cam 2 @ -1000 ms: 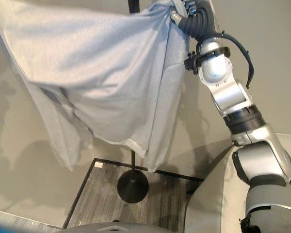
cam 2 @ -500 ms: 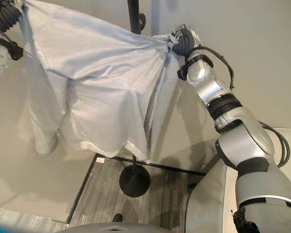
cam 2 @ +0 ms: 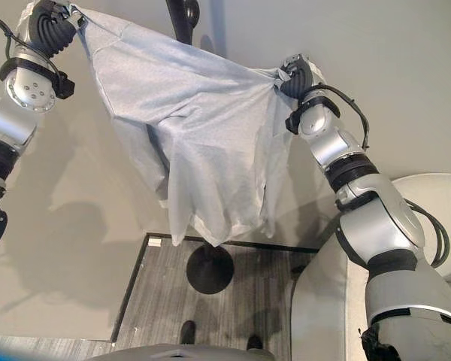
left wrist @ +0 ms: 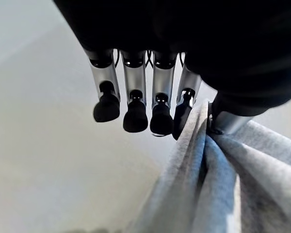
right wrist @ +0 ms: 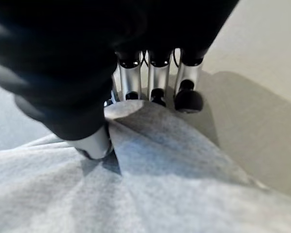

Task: Hang the clothes on the sofa on the clothes rack.

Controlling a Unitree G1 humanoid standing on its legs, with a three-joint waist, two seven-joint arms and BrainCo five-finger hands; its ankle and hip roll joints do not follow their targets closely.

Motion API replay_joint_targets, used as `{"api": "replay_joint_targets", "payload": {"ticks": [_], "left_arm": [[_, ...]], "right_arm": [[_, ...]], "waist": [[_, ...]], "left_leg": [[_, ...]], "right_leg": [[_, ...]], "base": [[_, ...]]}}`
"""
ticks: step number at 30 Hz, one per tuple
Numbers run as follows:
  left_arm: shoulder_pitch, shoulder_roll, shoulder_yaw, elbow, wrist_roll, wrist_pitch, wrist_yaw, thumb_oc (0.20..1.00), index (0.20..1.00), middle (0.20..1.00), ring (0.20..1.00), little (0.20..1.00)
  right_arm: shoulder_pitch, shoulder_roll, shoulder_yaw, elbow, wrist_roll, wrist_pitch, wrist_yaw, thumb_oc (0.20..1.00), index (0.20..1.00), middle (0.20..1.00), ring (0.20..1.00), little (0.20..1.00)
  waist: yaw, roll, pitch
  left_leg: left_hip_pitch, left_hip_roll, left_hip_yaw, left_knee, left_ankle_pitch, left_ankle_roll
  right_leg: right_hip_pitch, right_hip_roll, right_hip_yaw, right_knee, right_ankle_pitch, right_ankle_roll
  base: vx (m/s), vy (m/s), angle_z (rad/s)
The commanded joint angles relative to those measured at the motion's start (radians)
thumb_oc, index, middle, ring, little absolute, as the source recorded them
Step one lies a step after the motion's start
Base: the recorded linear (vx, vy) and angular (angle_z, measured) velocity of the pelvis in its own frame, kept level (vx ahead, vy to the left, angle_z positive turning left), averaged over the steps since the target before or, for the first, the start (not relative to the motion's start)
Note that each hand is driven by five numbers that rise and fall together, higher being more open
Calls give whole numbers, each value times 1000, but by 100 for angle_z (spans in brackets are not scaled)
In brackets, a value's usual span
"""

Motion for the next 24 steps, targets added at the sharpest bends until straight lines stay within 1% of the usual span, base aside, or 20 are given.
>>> {"api": "replay_joint_targets", "payload": {"ticks": [1, 6, 7, 8, 10, 12, 13, 14, 17, 18, 19, 24], "left_arm": [[-92, 18, 35, 68, -26, 0, 26, 200, 200, 200, 200, 200], [-57, -6, 59, 57, -37, -2, 11, 200, 200, 200, 200, 200], [-13, -22, 91, 48, -48, -1, 7, 200, 200, 200, 200, 200], [-12, -21, 92, 47, -47, 0, 7, 200, 200, 200, 200, 200], [40, -39, 127, 39, -53, 1, 5, 200, 200, 200, 200, 200], [91, -69, 156, 48, -58, 3, 2, 200, 200, 200, 200, 200], [166, -109, 190, 64, -63, 8, -10, 200, 200, 200, 200, 200], [167, -109, 191, 64, -62, 8, -10, 200, 200, 200, 200, 200], [244, -155, 211, 71, -49, 14, -22, 200, 200, 200, 200, 200], [286, -188, 212, 89, -41, 17, -35, 200, 200, 200, 200, 200], [287, -189, 212, 89, -41, 17, -35, 200, 200, 200, 200, 200], [357, -242, 205, 123, -22, 17, -65, 200, 200, 200, 200, 200]], "right_arm": [[-92, -97, -1, 80, -32, 11, -43, 200, 200, 200, 200, 200], [-79, -95, 10, 69, -63, 15, -32, 200, 200, 200, 200, 200], [-47, -74, 5, 37, -67, 9, -27, 200, 200, 200, 200, 200], [-46, -74, 5, 36, -68, 10, -27, 200, 200, 200, 200, 200], [-21, -55, 1, 13, -74, 7, -27, 200, 200, 200, 200, 200], [3, -29, -13, 2, -69, 1, -30, 200, 200, 200, 200, 200], [47, 0, -29, -2, -71, -4, -29, 200, 200, 200, 200, 200], [48, 0, -29, -2, -71, -5, -29, 200, 200, 200, 200, 200], [101, 29, -39, 6, -83, -2, -22, 200, 200, 200, 200, 200], [135, 52, -43, 22, -93, 1, -15, 200, 200, 200, 200, 200], [135, 52, -43, 22, -93, 1, -15, 200, 200, 200, 200, 200], [188, 102, -62, 55, -89, -7, -9, 200, 200, 200, 200, 200]], "waist": [[45, -18, 4], [42, -17, 9], [43, -20, 13], [43, -19, 12], [47, -24, 15], [52, -28, 18], [60, -36, 24], [60, -36, 23], [68, -44, 28], [72, -50, 30], [72, -50, 30], [76, -56, 36]], "left_leg": [[72, 57, 65, 8, -109, -37], [73, 59, 65, 8, -111, -37], [74, 61, 65, 8, -111, -37], [74, 61, 65, 8, -111, -37], [76, 62, 63, 8, -112, -36], [77, 63, 61, 8, -112, -36], [78, 65, 57, 8, -113, -35], [78, 65, 57, 8, -113, -35], [79, 67, 55, 8, -114, -35], [80, 67, 53, 8, -115, -35], [80, 67, 54, 8, -115, -35], [83, 67, 56, 8, -118, -34]], "right_leg": [[-8, -139, -15, 37, 37, 124], [-11, -137, -15, 35, 35, 122], [-11, -136, -14, 35, 34, 120], [-11, -136, -14, 35, 34, 120], [-8, -134, -15, 33, 32, 118], [-6, -132, -16, 33, 29, 115], [-4, -130, -18, 34, 25, 112], [-4, -130, -18, 34, 25, 112], [-1, -130, -22, 36, 22, 111], [0, -130, -23, 37, 21, 111], [0, -130, -23, 37, 21, 111], [2, -132, -22, 39, 22, 112]], "base": [[0, 0, 0], [0, 0, 0], [0, 0, 0], [0, 0, 0], [0, 0, 0], [0, 0, 0], [0, 0, 0], [0, 0, 0], [0, 0, 0], [0, 0, 0], [0, 0, 0], [0, 0, 0]]}}
